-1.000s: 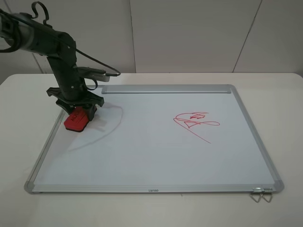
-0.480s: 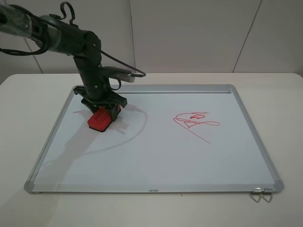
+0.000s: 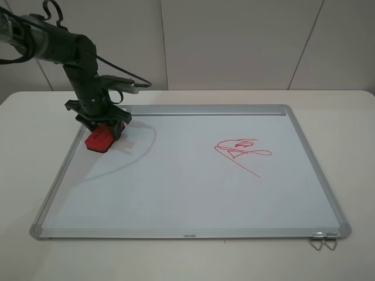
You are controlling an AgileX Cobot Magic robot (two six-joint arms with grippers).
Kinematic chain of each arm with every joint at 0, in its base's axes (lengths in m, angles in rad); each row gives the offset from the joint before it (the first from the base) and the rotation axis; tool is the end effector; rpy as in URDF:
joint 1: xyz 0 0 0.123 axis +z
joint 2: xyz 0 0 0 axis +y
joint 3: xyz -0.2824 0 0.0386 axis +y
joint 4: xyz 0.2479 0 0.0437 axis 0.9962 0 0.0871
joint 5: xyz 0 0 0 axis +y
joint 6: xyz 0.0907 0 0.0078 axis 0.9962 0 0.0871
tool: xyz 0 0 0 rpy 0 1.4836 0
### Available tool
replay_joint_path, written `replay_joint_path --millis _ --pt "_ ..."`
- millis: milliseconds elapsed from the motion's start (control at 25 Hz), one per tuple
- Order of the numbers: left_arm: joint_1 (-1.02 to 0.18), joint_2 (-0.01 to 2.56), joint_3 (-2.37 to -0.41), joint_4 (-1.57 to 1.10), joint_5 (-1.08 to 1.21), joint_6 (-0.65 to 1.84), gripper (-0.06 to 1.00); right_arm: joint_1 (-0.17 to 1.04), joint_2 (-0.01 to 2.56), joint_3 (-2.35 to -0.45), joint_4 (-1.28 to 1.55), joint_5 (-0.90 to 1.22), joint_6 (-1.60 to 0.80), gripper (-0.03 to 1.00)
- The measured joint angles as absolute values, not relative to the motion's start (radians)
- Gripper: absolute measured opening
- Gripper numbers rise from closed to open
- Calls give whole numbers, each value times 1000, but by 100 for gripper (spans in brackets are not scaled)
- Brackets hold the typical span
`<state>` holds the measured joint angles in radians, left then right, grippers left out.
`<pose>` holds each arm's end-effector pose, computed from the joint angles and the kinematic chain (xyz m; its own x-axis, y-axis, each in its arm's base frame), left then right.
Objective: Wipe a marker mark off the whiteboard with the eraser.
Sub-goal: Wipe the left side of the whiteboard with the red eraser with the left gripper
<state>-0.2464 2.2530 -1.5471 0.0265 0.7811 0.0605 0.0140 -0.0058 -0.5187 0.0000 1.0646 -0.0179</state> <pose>0.4275 -0.1058 0.1006 -0.9335 0.3165 -0.1683 0.3158 0.9483 0.0318 -0.0081 -0.0001 0.2820 -0.4372 -0.0240 -0.8990 -0.0218 0.9996 -0.0161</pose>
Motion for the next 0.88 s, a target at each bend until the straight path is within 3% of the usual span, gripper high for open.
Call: replay_joint_path --millis 240,480,880 --pt "-163 2253 -1548 63 727 61 57 14 -6 -519 0 1065 -18 83" --pt "-152 2264 -1553 61 695 63 57 14 -6 -519 0 1065 -18 83" --pt "-282 2283 -1565 0 667 112 57 14 -6 -519 0 1065 -18 83"
